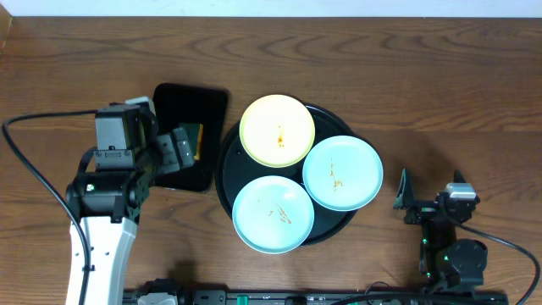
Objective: Clean dirty plates on tray and stack at the side
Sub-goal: 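Reach the left gripper down to the sponge on the black tray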
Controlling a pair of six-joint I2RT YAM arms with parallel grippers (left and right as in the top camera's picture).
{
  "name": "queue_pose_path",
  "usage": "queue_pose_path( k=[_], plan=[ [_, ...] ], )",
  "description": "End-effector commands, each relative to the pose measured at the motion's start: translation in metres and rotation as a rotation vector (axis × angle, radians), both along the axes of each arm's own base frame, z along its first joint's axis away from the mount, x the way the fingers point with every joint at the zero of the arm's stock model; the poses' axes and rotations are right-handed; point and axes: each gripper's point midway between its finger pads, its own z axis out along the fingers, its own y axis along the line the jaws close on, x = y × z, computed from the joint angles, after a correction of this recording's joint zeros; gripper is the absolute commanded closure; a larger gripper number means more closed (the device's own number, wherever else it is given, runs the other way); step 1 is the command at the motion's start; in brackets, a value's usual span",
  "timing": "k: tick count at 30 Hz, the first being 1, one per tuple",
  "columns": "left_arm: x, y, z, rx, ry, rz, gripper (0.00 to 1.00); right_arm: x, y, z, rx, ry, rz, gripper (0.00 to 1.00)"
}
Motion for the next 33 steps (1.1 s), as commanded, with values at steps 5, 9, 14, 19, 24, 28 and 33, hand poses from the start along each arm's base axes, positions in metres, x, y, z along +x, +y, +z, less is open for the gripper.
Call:
queue_pose_path(
  k=[5, 9, 14, 19, 24, 28, 33],
  plan=[
    [0.032, -0.006, 0.006, -0.032, -0.035, -0.023, 0.02, 0.009, -0.006, 0.031, 0.013, 0.108, -0.038, 0.01],
    [0.049, 0.001, 0.002, 0.001, 0.026, -0.005, 0.02, 0.021, -0.005, 0.037, 0.035, 0.249, -0.041, 0.01],
    [0.068, 0.014, -0.008, 0.061, 0.084, 0.034, 0.02, 0.032, 0.011, 0.037, 0.071, 0.470, 0.040, 0.01],
    [0.077, 0.012, -0.029, 0.053, 0.132, 0.024, 0.02, 0.036, 0.017, 0.017, 0.084, 0.610, 0.066, 0.01],
    [0.083, 0.012, -0.051, 0.057, 0.177, 0.016, 0.04, 0.044, 0.028, 0.008, 0.125, 0.641, 0.116, 0.01],
    [0.086, 0.012, -0.076, 0.058, 0.241, 0.010, 0.08, 0.052, 0.031, 0.019, 0.109, 0.585, 0.146, 0.01],
    [0.086, 0.012, -0.112, 0.062, 0.338, -0.003, 0.16, 0.054, 0.037, 0.017, 0.074, 0.586, 0.174, 0.01]
  ],
)
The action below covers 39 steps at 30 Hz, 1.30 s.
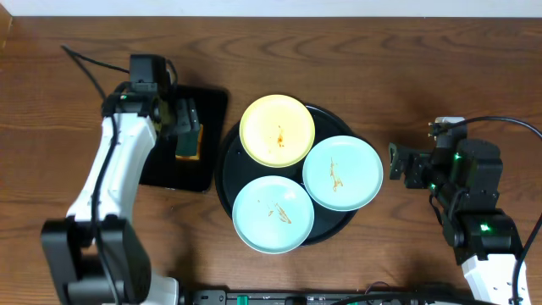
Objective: Clean dirty plates on tray and stack at the side
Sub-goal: 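Reach the left gripper down to the sponge on the black tray, then grasp the green-and-orange sponge with the left gripper and lift it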
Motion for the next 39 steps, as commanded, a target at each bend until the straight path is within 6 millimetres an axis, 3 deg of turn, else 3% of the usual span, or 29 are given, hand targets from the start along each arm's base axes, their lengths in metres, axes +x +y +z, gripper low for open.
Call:
queue_pose_path(
  k=[1, 7, 17, 27, 33, 37, 39],
  plan=[
    [0.001, 0.004, -0.020, 0.018, 0.056, -0.004, 0.16, 0.003, 0.011, 0.005, -0.015, -0.014, 0.058, 0.01],
    [-0.001, 0.004, -0.048, 0.017, 0.129, -0.005, 0.16, 0.009, 0.036, 0.005, -0.023, 0.011, 0.135, 0.01],
    [0.001, -0.015, -0.068, -0.048, 0.164, -0.065, 0.18, 0.019, 0.063, -0.015, -0.078, 0.087, 0.199, 0.01],
    [-0.001, -0.014, -0.097, -0.043, 0.225, -0.062, 0.22, 0.018, 0.071, -0.018, -0.080, 0.095, 0.221, 0.01],
    [-0.004, -0.014, -0.116, -0.044, 0.265, -0.061, 0.53, 0.018, 0.071, -0.018, -0.080, 0.096, 0.221, 0.01],
    [-0.006, -0.014, -0.123, -0.044, 0.284, -0.061, 0.90, 0.018, 0.071, -0.018, -0.080, 0.096, 0.221, 0.01],
    [-0.005, -0.014, -0.121, -0.044, 0.277, -0.061, 0.92, 0.018, 0.071, -0.018, -0.080, 0.096, 0.221, 0.01]
  ],
)
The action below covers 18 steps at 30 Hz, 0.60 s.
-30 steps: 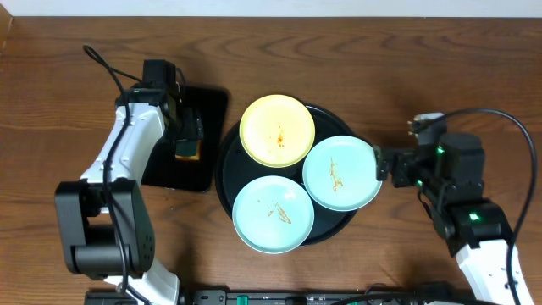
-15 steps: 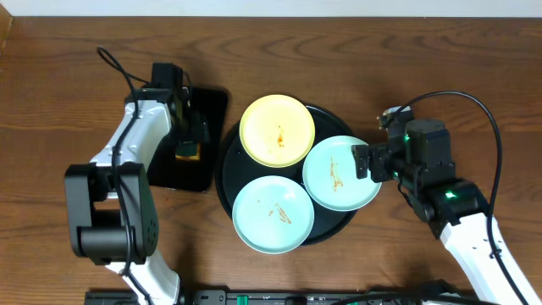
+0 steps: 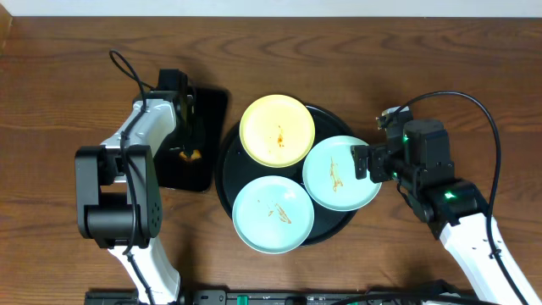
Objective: Clean dirty plates on tray and stack at the side
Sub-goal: 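Grasp the green-and-orange sponge with the left gripper and lift it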
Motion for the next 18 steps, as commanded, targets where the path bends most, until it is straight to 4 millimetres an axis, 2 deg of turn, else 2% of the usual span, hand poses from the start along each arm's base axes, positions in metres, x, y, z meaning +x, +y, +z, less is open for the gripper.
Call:
queue_pose_path(
  k=[1, 6, 7, 9, 12, 18],
  plan=[
    [-0.002, 0.000, -0.007, 0.001, 0.021, -0.001, 0.93, 0.004, 0.001, 0.009, -0.007, -0.025, 0.004, 0.01],
    [0.007, 0.013, 0.017, 0.074, -0.045, 0.009, 0.92, 0.004, 0.001, 0.009, -0.007, -0.026, 0.004, 0.01],
    [0.009, 0.013, 0.022, 0.073, -0.059, 0.009, 0.87, 0.004, 0.001, 0.009, -0.007, -0.026, 0.004, 0.01],
    [0.012, 0.013, 0.036, 0.072, -0.096, 0.011, 0.51, 0.004, 0.001, 0.009, -0.007, -0.026, 0.004, 0.01],
    [0.014, 0.013, 0.045, 0.072, -0.121, 0.012, 0.46, 0.004, 0.001, 0.009, -0.007, -0.025, 0.004, 0.01],
    [0.011, 0.011, 0.041, 0.061, -0.112, 0.010, 0.38, 0.004, 0.001, 0.009, -0.008, -0.025, 0.004, 0.01]
  ],
)
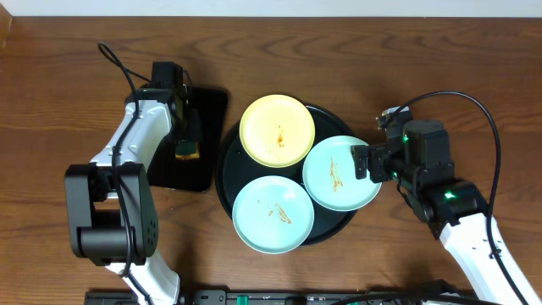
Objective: Clean dirty plates on tray and stack at the side
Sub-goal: 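Grasp the green-and-orange sponge with the left gripper and lift it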
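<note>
A round black tray (227, 182) holds three dirty plates: a yellow plate (277, 130) at the back, a light-blue plate (273, 214) at the front, and another light-blue plate (342, 173) on the right. All three carry brown smears. My left gripper (188, 140) is over the small black mat (203, 110), shut on a yellow-green sponge (186, 152). My right gripper (360, 161) is at the right-hand blue plate's right rim, with its fingers closed over the edge.
The wooden table (423, 68) stretches around the tray. The small black mat lies just left of the tray. Cables trail from both arms at the left and right sides.
My left gripper and the sponge have shifted slightly, and the left arm's elbow has swung outward. The right gripper has stayed at the blue plate's rim.
At first the left gripper was left of the mat with the sponge lying there, and the right arm was folded near the front. Then the left gripper was over the sponge while the right arm had come up. Later the right gripper was at the plate's rim.
</note>
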Controlling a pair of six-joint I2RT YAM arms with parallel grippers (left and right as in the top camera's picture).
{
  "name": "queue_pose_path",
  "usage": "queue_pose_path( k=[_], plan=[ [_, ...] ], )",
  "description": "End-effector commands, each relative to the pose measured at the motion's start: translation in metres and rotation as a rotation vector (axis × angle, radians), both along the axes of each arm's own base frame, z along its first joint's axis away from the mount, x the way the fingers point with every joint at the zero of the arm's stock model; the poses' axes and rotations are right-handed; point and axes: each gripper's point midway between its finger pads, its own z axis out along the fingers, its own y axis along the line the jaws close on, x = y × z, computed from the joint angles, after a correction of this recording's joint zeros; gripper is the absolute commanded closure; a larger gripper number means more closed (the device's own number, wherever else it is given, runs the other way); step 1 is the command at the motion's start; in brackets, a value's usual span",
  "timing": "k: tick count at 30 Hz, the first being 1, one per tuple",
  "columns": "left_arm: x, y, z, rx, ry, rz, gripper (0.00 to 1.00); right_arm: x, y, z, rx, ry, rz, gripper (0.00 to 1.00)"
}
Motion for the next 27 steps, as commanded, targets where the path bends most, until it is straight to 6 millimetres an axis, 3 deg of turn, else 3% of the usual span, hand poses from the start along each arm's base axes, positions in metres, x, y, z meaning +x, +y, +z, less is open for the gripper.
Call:
queue_pose_path(
  k=[1, 20, 23, 27],
  plan=[
    [0.000, 0.001, 0.001, 0.004, -0.004, 0.000, 0.38, 0.004, 0.001, 0.009, -0.008, -0.025, 0.004, 0.01],
    [-0.010, -0.002, -0.020, -0.016, 0.003, -0.005, 0.38, 0.004, 0.002, 0.009, -0.004, -0.025, 0.007, 0.01],
    [-0.011, -0.002, -0.023, -0.016, 0.010, -0.005, 0.48, 0.004, 0.002, 0.009, -0.004, -0.025, 0.007, 0.01],
    [-0.013, -0.002, -0.031, -0.016, 0.029, -0.004, 0.49, 0.004, 0.002, 0.009, -0.005, -0.024, 0.006, 0.01]
  ],
)
